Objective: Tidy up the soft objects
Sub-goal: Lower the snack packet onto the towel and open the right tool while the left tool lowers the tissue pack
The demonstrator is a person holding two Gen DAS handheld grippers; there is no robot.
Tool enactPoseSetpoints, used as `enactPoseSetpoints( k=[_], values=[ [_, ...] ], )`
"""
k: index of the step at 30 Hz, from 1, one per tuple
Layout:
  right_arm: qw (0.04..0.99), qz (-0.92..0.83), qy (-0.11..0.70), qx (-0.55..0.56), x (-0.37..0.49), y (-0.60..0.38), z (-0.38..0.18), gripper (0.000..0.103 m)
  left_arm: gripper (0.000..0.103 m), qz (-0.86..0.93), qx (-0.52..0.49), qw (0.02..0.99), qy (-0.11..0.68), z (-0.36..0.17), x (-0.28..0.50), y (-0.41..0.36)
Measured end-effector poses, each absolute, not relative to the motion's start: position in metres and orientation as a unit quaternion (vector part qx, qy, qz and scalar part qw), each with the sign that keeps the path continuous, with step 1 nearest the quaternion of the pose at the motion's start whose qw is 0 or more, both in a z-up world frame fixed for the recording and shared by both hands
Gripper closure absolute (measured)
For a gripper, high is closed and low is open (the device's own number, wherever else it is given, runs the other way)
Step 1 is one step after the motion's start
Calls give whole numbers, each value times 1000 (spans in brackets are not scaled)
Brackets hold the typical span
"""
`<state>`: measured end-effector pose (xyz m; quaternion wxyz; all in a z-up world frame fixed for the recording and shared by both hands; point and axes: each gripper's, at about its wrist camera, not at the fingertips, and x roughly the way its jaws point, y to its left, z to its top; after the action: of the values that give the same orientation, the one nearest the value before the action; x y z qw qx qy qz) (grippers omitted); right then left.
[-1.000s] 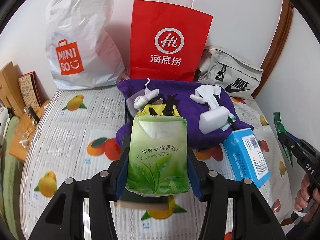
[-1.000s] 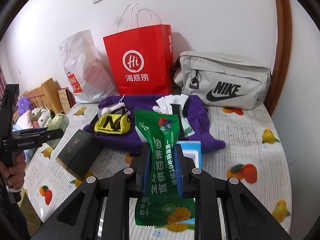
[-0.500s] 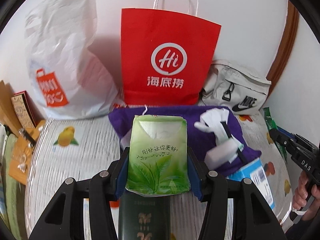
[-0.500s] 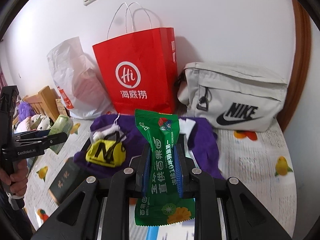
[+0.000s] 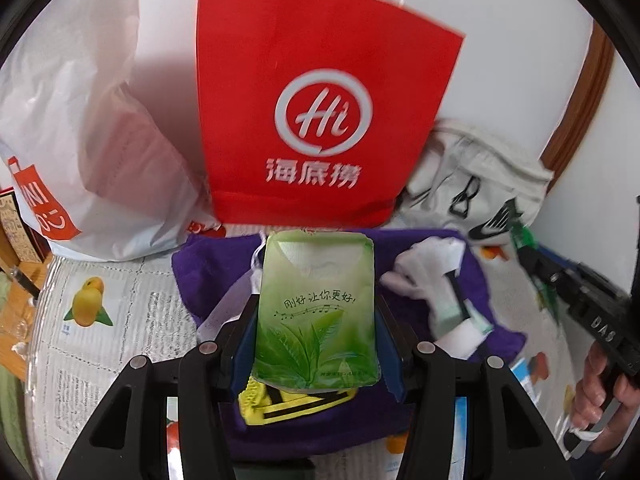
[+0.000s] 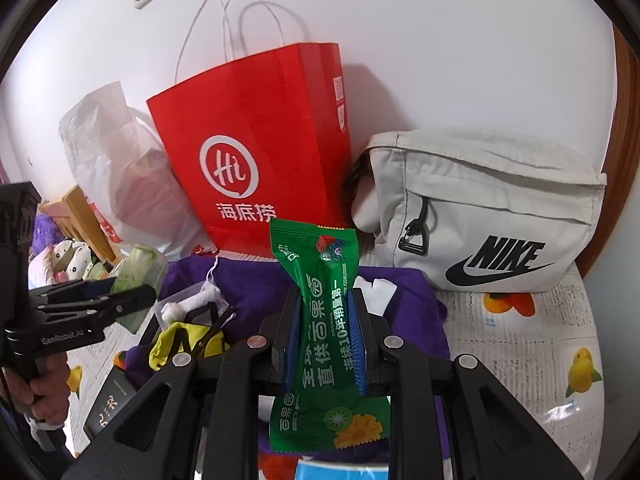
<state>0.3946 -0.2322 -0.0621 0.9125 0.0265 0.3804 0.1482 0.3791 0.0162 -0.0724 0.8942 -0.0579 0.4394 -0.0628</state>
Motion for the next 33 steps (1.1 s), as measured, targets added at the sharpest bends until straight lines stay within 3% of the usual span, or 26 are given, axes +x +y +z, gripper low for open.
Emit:
enactPoseSetpoints(
  k=[33],
  values=[
    [860, 164, 483, 22, 437, -234, -147, 76, 53, -72, -54, 866, 492, -117, 396, 9]
  ],
)
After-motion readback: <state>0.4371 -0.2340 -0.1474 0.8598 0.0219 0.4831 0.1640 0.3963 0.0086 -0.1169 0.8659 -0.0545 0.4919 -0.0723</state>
